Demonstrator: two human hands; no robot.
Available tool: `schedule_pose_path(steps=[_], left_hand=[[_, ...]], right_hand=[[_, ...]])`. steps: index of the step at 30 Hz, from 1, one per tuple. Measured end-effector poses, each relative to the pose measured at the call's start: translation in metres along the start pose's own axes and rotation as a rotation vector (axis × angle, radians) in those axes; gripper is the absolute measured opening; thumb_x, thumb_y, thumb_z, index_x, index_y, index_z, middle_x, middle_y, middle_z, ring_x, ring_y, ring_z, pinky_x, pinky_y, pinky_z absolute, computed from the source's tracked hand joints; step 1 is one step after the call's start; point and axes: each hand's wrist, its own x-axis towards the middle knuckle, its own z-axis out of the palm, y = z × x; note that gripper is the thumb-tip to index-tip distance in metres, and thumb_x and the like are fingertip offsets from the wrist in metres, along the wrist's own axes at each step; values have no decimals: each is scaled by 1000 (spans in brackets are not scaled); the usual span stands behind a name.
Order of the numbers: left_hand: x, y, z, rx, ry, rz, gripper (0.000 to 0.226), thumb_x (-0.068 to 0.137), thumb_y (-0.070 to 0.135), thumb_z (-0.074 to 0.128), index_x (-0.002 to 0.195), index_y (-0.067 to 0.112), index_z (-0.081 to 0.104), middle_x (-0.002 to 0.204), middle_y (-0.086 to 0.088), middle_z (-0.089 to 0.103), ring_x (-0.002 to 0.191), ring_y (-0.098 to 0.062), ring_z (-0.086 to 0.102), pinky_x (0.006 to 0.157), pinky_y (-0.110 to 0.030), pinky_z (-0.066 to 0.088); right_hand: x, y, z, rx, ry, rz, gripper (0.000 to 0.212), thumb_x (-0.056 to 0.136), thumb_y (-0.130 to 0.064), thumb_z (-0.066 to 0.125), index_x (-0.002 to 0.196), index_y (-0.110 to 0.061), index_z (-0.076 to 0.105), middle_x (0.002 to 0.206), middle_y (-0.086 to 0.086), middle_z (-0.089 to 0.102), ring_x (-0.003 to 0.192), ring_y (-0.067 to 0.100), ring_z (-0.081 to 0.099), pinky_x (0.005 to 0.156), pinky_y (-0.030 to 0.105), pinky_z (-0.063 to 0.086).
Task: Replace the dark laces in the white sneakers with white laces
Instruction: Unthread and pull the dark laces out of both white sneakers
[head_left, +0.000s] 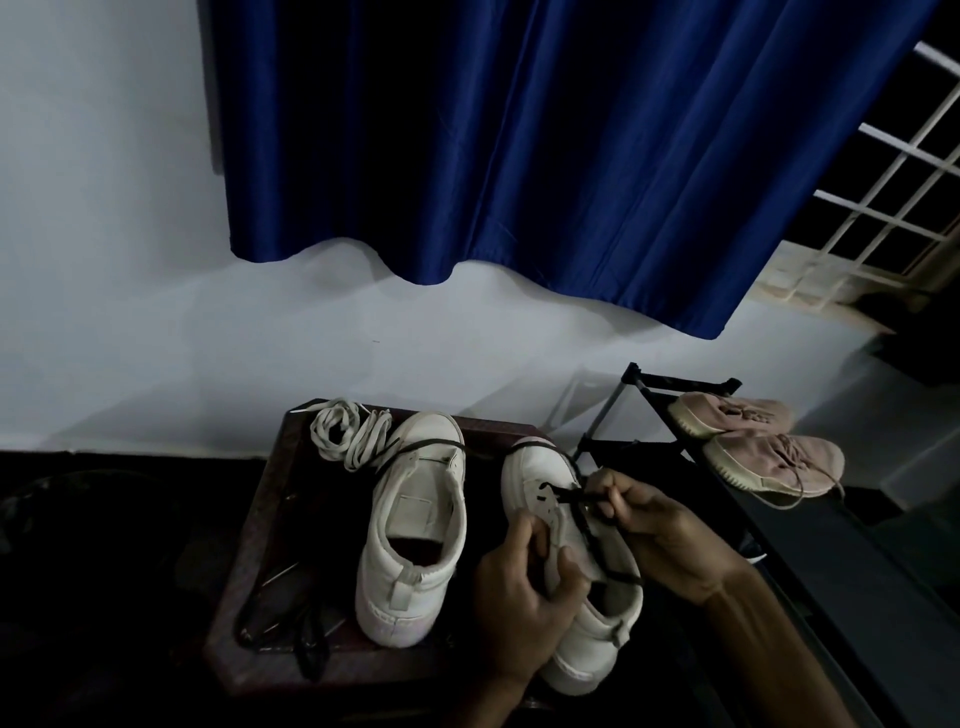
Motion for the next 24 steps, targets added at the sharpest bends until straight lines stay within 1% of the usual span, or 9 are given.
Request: schedule_pose_path(steps=[3, 5, 8, 11, 14, 17, 20, 22, 24], left_hand=[[2, -2, 1, 17, 32, -33, 18, 76, 32, 58, 73, 21, 44, 57, 11, 45, 50, -3, 47, 49, -27, 39], [2, -4, 0, 11, 39, -44, 18, 77, 33, 57, 74, 21, 45, 55, 10, 46, 49, -5, 48, 47, -29, 39], [2, -4, 0, -9, 27, -37, 16, 80, 34, 55, 76, 23, 44, 56, 11, 47, 50, -5, 49, 47, -30, 41], [3, -5, 0, -15, 13, -19, 19, 81, 36, 55, 74, 23, 44, 56, 14, 45, 50, -3, 48, 48, -31, 41], [3, -5, 1, -28, 5, -13, 22, 82, 38, 55, 73, 21, 45, 56, 14, 44, 51, -3, 47, 48, -33, 42], [2, -5, 1, -29, 9, -23, 22, 82, 39, 54, 74, 23, 42, 56, 12, 45, 51, -3, 47, 49, -31, 42], [1, -5, 1, -40, 7, -22, 22, 83, 40, 54, 74, 23, 42, 58, 9, 47, 52, -5, 49, 51, -32, 42], [1, -5, 1, -48, 2, -17, 22, 83, 39, 55, 73, 24, 43, 57, 11, 48, 53, -5, 50, 51, -28, 42], [1, -4, 1, -55, -7, -8, 20, 84, 38, 55, 72, 27, 44, 58, 15, 50, 53, -1, 51, 52, -19, 40]], right_hand=[[5, 7, -9, 169, 93, 37, 33, 74, -20, 77, 79, -6, 48, 75, 9, 49, 71, 18, 53, 68, 28, 46], [7, 9, -12, 353, 204, 32, 29, 66, -19, 78, 66, -12, 50, 70, 4, 44, 67, 16, 48, 73, 31, 46], [4, -6, -18, 469, 482, -71, 26, 71, -21, 55, 48, -19, 44, 56, -2, 35, 50, 10, 40, 75, 35, 57], [2, -37, -14, 403, 570, -111, 28, 74, -23, 50, 49, -20, 40, 55, -2, 27, 49, 10, 31, 75, 33, 56], [12, -85, 6, 241, 521, -171, 32, 84, -22, 44, 53, -20, 38, 59, -1, 26, 56, 12, 26, 70, 29, 43], [27, -154, 55, 134, 369, -353, 42, 96, -23, 36, 54, -21, 39, 60, -1, 27, 56, 13, 25, 57, 26, 39], [37, -218, 116, 37, 193, -523, 39, 96, -21, 40, 58, -20, 36, 64, -2, 23, 63, 13, 16, 53, 23, 32], [49, -239, 150, -23, 104, -596, 37, 98, -20, 40, 61, -18, 36, 65, -1, 24, 63, 12, 16, 53, 23, 30], [67, -242, 177, -110, 94, -600, 36, 100, -20, 39, 64, -17, 37, 63, -1, 29, 57, 10, 23, 52, 22, 31]])
